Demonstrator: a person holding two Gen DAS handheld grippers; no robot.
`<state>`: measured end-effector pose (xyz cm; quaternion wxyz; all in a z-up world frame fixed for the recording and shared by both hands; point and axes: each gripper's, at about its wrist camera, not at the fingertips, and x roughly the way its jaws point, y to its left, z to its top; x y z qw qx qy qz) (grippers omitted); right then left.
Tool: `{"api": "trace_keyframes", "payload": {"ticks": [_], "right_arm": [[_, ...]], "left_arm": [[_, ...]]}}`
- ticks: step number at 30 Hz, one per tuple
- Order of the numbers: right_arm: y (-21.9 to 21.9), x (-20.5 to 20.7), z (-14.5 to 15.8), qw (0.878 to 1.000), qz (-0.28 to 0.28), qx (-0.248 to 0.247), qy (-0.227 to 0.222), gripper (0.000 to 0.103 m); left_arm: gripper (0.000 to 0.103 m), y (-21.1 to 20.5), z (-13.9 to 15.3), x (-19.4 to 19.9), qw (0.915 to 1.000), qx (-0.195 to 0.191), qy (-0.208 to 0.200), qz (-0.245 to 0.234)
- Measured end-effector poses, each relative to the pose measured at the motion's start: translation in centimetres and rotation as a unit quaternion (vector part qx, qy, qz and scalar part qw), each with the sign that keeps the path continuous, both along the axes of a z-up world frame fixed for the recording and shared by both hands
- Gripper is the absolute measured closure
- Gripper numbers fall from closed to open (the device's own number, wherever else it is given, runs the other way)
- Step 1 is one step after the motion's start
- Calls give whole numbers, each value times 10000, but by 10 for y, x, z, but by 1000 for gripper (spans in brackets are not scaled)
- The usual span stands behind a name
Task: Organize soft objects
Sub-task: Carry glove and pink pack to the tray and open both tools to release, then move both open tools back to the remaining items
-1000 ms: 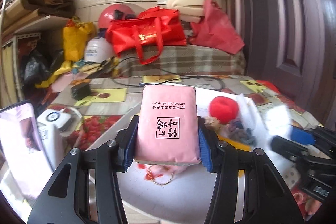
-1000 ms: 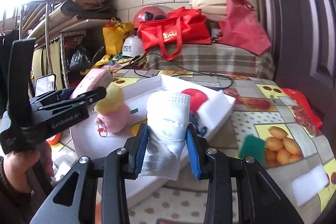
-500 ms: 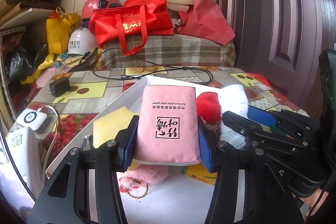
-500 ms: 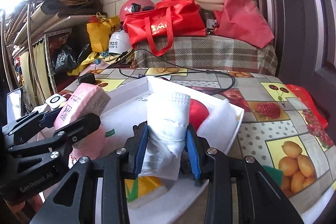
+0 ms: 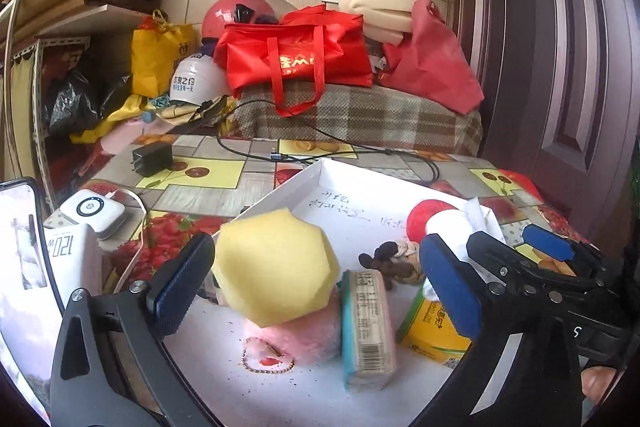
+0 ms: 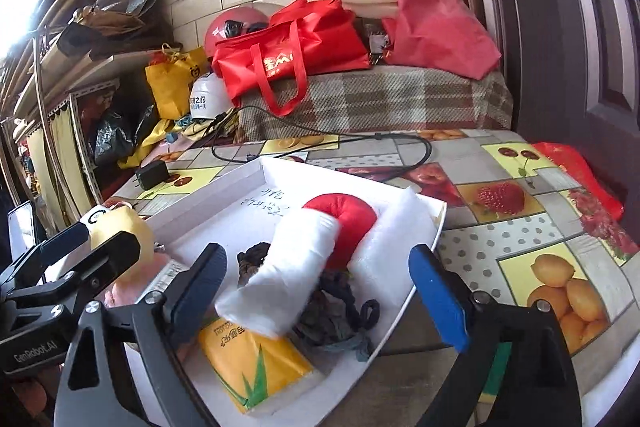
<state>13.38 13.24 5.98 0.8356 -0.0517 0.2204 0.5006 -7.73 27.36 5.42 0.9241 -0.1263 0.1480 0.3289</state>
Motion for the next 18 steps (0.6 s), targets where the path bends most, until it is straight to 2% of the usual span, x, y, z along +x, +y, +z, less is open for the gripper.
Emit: {"api": "trace_keyframes", "payload": {"ticks": [3, 7, 14, 18], "right_arm": [[-1, -1, 1, 10000, -28, 33, -47, 9], [-4, 1, 2, 9998, -135, 111, -67, 2], [-25, -8, 6, 9985, -299, 328, -335, 2], [-58, -16, 14, 9917, -806, 815, -591, 2]], "left_arm": [[0, -3, 1, -2, 10000, 81, -48, 30], [0, -5, 3, -5, 9998, 156, -135, 8], [0, -19, 8, -13, 9981, 518, -347, 6], [0, -35, 13, -20, 9950, 794, -580, -155]]}}
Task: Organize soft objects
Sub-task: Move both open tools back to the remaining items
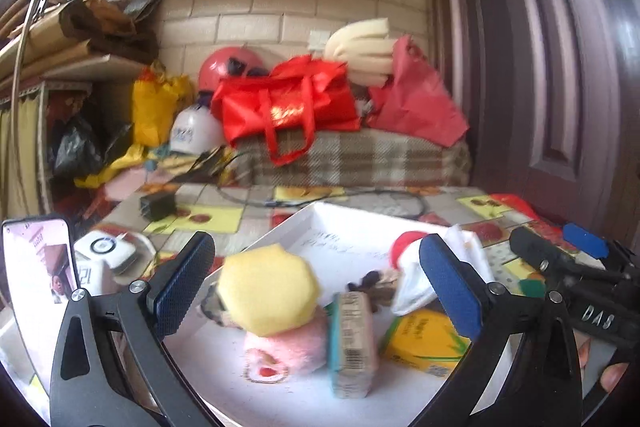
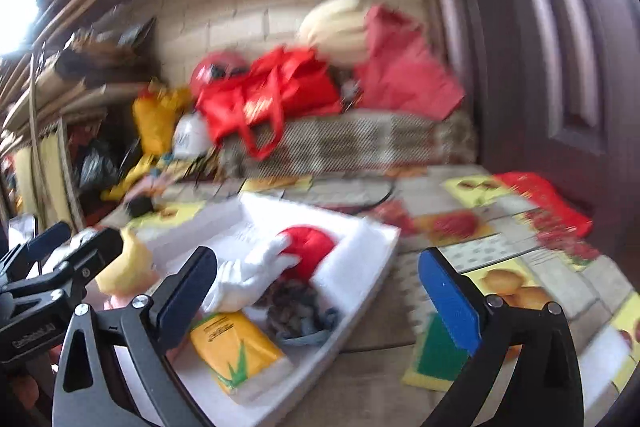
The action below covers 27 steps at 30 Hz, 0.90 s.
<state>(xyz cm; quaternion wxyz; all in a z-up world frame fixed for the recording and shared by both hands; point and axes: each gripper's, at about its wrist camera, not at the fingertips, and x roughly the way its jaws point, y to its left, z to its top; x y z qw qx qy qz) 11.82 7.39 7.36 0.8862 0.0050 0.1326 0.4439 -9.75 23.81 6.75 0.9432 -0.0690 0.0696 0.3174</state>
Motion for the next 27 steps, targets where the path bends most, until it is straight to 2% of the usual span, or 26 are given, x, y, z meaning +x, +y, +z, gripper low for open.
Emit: {"api": "trace_keyframes", "payload": {"ticks": [3, 7, 10, 14, 16, 20, 25, 27], "right_arm": [[-18, 4, 1, 9996, -223, 46, 178, 0], [-39, 26, -8, 9971, -336, -416, 545, 0], [-78, 49, -14, 9948, -465, -420, 804, 0], [-131, 96, -24, 9838, -938, -986, 1168, 0], [-148, 115, -29, 9775, -1064, -1170, 1397, 0], [-170, 150, -42, 9645, -1166, -1333, 1959, 0], [-158, 168, -61, 9542, -595, -1159, 2693, 0], [-155, 161, -58, 9541, -234, -1227, 2721, 0]], "left_arm": [[0, -14, 1, 3, 9993, -76, -21, -365], [0, -54, 1, 14, 9943, 92, 196, -1046], [0, -90, 0, 24, 9856, 420, 429, -1579], [0, -121, -2, 37, 9723, 485, 744, -2164], [0, -127, -2, 42, 9682, 470, 819, -2315], [0, -128, -2, 51, 9674, 390, 941, -2318], [0, -126, -4, 53, 9687, 269, 994, -2259], [0, -125, -4, 52, 9693, 261, 992, -2235]]}}
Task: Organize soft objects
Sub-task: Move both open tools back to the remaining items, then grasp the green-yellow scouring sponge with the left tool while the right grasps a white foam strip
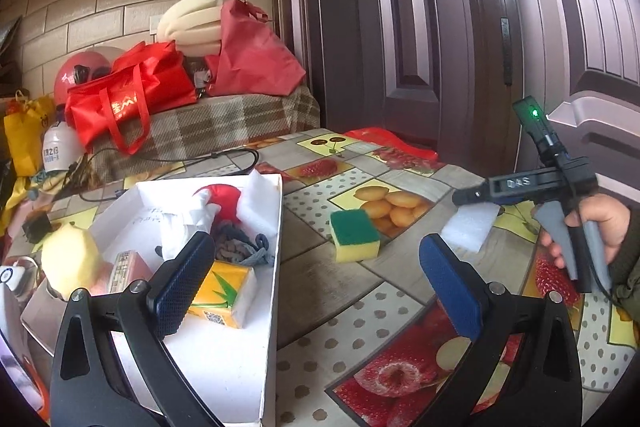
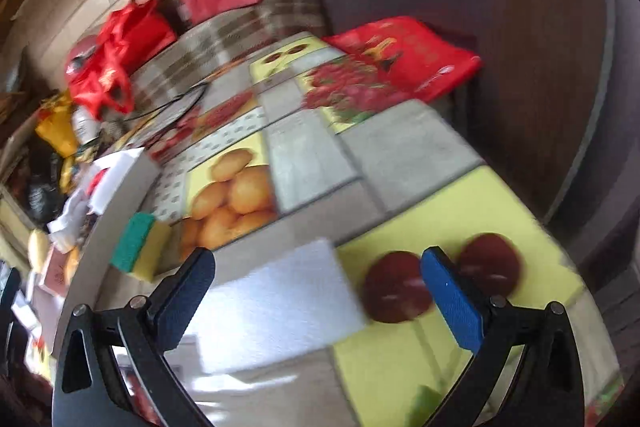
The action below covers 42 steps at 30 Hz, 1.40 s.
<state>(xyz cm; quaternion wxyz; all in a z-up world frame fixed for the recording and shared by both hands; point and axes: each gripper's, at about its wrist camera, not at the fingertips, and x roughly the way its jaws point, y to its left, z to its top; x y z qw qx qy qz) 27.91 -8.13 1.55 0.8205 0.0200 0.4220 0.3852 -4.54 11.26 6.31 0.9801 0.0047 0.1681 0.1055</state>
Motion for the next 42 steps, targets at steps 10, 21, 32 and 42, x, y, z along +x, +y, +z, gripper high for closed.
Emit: {"api": "trace_keyframes", "payload": {"ticks": [10, 21, 32, 42], "right_arm": [[-6, -59, 18, 9874, 1507, -139, -465, 0], [59, -56, 6, 9366, 3139, -897, -1275, 0], [32, -66, 6, 9483, 2455, -1251, -1575, 33], [0, -11, 10, 9946, 912, 354, -339, 49]], "left_arm": [[0, 1, -1, 4, 9999, -6, 82, 68], [0, 7, -5, 13, 9992, -101, 355, 133], [0, -24, -8, 51, 9977, 20, 677, 52], [0, -15, -29, 152, 9803, 69, 1828, 739]]}}
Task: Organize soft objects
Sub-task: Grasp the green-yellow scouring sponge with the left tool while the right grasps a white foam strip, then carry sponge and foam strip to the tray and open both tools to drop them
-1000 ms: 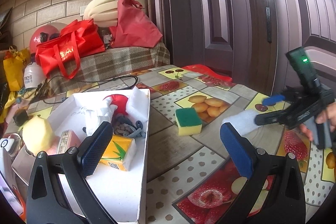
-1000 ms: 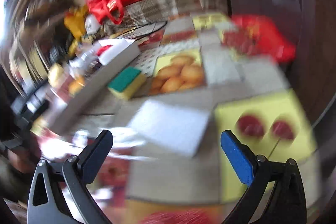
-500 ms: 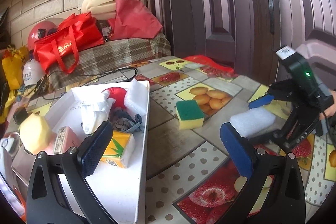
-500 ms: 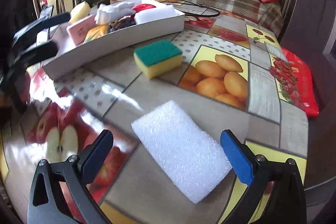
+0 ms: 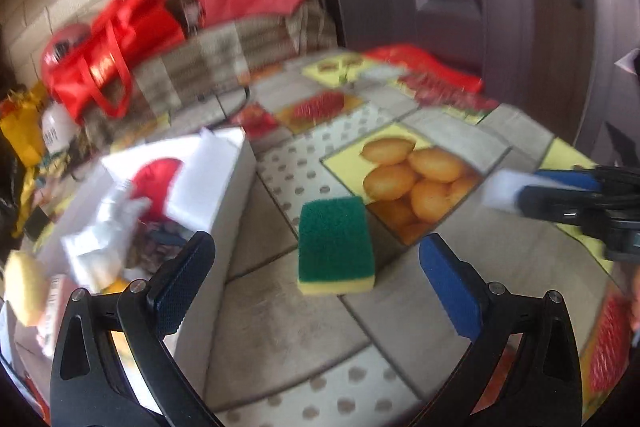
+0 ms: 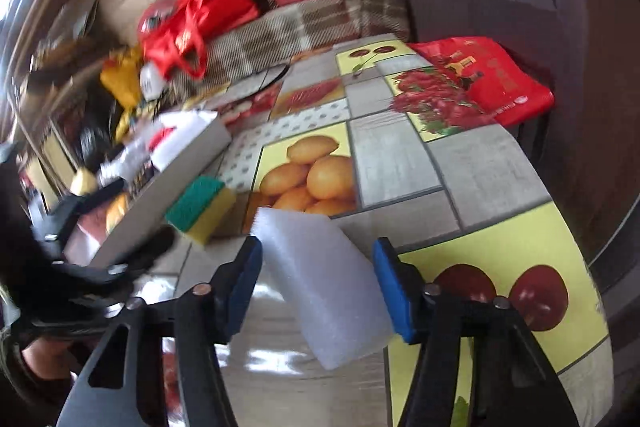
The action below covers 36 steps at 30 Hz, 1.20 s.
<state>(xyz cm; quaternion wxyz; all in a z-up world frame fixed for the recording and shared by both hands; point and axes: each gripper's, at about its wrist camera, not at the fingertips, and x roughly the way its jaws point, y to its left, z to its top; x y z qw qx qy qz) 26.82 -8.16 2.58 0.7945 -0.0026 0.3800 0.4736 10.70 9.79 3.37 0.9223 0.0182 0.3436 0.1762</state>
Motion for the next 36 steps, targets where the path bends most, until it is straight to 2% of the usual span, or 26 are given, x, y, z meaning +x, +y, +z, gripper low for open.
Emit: {"api": "trace_keyframes", "payload": {"ticks": [4, 5, 7, 9, 10, 11, 15, 18, 23, 24, 25, 26, 28, 31, 36], "right_arm": [[0, 3, -1, 9998, 28, 95, 167, 50], [3, 2, -1, 9998, 87, 84, 177, 49], [5, -1, -1, 9999, 127, -29, 90, 48], [11, -7, 0, 9995, 232, -217, -82, 39], [14, -10, 0, 9988, 292, -346, -181, 28], [18, -15, 0, 9978, 336, -490, -308, 20], [26, -21, -1, 9939, 380, -832, -610, 20], [24, -16, -3, 9941, 320, -859, -575, 20], [29, -10, -6, 9917, 214, -1098, -629, 21], [30, -10, -6, 9909, 180, -1157, -659, 24], [31, -10, -7, 9905, 185, -1196, -649, 48], [32, -9, -9, 9903, 204, -1231, -613, 78], [30, -11, -8, 9906, 202, -1199, -632, 84], [24, -19, -3, 9927, 151, -972, -692, 84], [8, -42, 18, 9948, -81, -76, -1015, 84]], "left_arm": [[0, 9, -20, 25, 9969, -305, 719, -3], [1, 11, -22, 28, 9962, -401, 770, -20], [9, 14, -22, 28, 9963, -465, 728, 38], [33, 12, -21, 27, 9967, -446, 674, -2], [45, 10, -20, 26, 9970, -408, 652, -56], [62, 8, -20, 27, 9968, -431, 648, -171], [62, 8, -19, 28, 9968, -437, 638, -215], [62, 13, -18, 28, 9961, -599, 604, -230], [63, 13, -18, 28, 9956, -662, 590, -300], [64, 14, -18, 28, 9954, -691, 575, -336], [64, 14, -18, 28, 9951, -726, 549, -386], [64, 12, -17, 27, 9950, -747, 506, -431], [65, 10, -14, 23, 9950, -763, 365, -536], [65, 4, -4, 12, 9951, -666, -11, -726], [65, -12, 14, -14, 9931, -238, -779, -842]]}}
